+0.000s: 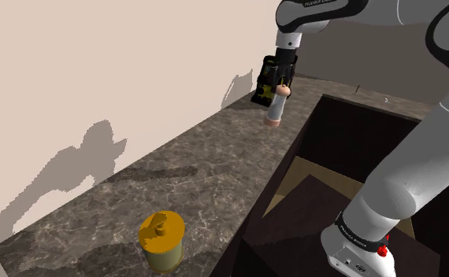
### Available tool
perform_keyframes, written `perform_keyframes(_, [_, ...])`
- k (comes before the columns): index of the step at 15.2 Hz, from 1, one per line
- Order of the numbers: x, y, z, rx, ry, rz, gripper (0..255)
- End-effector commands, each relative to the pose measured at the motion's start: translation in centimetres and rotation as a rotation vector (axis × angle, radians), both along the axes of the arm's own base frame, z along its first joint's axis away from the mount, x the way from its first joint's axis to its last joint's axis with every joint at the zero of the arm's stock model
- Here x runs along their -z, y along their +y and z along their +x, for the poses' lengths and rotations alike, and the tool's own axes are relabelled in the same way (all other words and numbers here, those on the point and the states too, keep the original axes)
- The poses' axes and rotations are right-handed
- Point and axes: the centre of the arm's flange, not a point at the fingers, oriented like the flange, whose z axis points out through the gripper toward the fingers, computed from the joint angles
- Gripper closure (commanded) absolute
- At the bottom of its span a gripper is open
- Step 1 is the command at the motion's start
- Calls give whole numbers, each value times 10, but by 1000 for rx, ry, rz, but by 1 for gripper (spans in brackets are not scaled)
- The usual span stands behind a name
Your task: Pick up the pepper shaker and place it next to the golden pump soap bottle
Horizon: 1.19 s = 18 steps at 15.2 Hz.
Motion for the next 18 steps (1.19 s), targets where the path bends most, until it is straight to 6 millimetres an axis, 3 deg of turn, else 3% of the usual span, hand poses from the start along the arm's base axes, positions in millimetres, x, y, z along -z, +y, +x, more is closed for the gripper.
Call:
perform_keyframes(1, [-11,0,1,0,0,0,255])
perform_keyframes(3, [-19,0,1,0,0,0,255])
perform_keyframes(18, [-19,197,-24,0,0,0,255])
